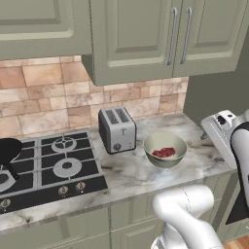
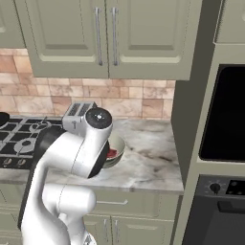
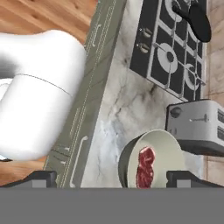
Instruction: Place one of the steaks on the plate and the other in the bowl. Then place the bowl in the fridge.
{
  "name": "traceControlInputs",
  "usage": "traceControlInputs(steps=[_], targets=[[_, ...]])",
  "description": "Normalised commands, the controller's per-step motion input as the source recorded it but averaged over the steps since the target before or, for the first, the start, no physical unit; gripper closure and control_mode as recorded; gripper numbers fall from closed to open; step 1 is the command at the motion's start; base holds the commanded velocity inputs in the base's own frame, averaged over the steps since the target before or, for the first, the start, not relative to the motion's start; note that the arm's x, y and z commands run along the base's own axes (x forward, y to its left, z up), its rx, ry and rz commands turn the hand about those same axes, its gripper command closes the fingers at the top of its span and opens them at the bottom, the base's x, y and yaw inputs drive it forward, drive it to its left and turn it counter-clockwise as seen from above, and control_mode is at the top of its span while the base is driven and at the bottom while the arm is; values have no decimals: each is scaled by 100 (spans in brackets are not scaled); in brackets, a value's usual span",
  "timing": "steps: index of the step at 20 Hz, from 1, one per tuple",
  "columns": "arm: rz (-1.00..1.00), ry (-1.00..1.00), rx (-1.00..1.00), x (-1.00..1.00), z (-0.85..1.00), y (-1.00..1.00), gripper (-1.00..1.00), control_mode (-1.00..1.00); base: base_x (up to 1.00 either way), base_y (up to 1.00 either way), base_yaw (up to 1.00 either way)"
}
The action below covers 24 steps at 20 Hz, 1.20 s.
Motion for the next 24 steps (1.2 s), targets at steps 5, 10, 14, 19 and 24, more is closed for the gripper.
traceControlInputs(steps=[5,10,14,19,24], targets=[[26,-3,-7,1,-16,-22,-100,-100,0,0,0],[11,-10,-6,14,-44,-8,-100,-100,0,0,0],[1,-1,-5,30,-42,0,-100,-100,0,0,0],[0,0,-3,28,-34,0,-100,-100,0,0,0],[4,0,-2,35,-26,0,-100,-100,0,0,0]])
